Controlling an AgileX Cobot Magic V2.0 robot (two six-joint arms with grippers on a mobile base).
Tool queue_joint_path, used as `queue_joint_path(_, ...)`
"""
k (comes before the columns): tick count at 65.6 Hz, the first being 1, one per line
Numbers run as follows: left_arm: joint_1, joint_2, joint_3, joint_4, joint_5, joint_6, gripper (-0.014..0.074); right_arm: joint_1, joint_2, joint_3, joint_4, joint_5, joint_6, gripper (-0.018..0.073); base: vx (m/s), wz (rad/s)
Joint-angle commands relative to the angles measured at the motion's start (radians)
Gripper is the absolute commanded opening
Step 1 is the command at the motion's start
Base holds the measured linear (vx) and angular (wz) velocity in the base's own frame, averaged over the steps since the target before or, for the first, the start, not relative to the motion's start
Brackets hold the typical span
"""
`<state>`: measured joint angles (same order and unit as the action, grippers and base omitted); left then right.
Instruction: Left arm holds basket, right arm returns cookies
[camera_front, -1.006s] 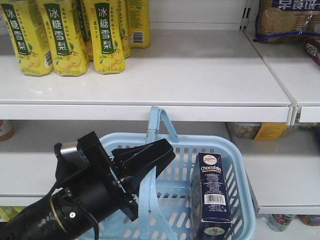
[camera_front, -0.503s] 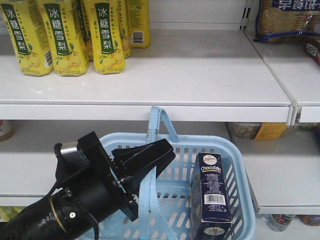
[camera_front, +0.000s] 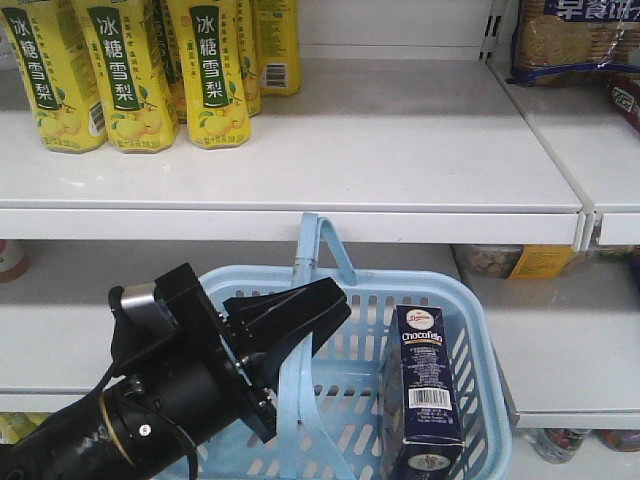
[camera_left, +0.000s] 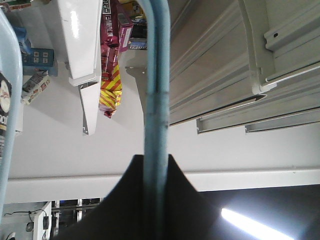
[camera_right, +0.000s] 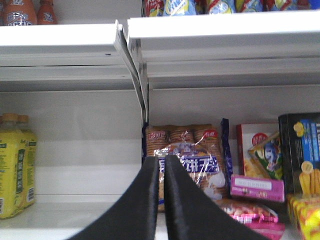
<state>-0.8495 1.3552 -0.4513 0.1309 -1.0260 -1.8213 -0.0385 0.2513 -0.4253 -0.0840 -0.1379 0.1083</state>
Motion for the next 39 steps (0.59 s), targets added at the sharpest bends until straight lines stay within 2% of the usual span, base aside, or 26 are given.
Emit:
queue_joint_path(1,0.004,-0.035,-0.032,-0.045,-0.129,0.011,0.0000,0.003,0.095,-0.135,-0.050,-0.019,-0.010,-0.0006,0.00,0.00)
queue_joint_path(7,0.004,-0.035,-0.032,-0.045,-0.129,0.011,0.0000,0.015,0.177,-0.224,-0.060,0.041,-0.010,-0.0006,0.00,0.00)
queue_joint_path(16,0.004,-0.035,-0.032,-0.045,-0.129,0.011,0.0000,0.104,0.301,-0.370,-0.069,0.170,-0.010,-0.0006,0.00,0.00)
queue_joint_path(24,0.004,-0.035,-0.032,-0.045,-0.129,0.011,0.0000,0.186,0.412,-0.493,-0.069,0.330,-0.010,-0.0006,0.00,0.00)
queue_joint_path(39,0.004,-0.035,-0.032,-0.045,-0.129,0.011,0.0000,0.286,0.553,-0.615,-0.032,0.623,0.008,0.0000,0.00,0.00)
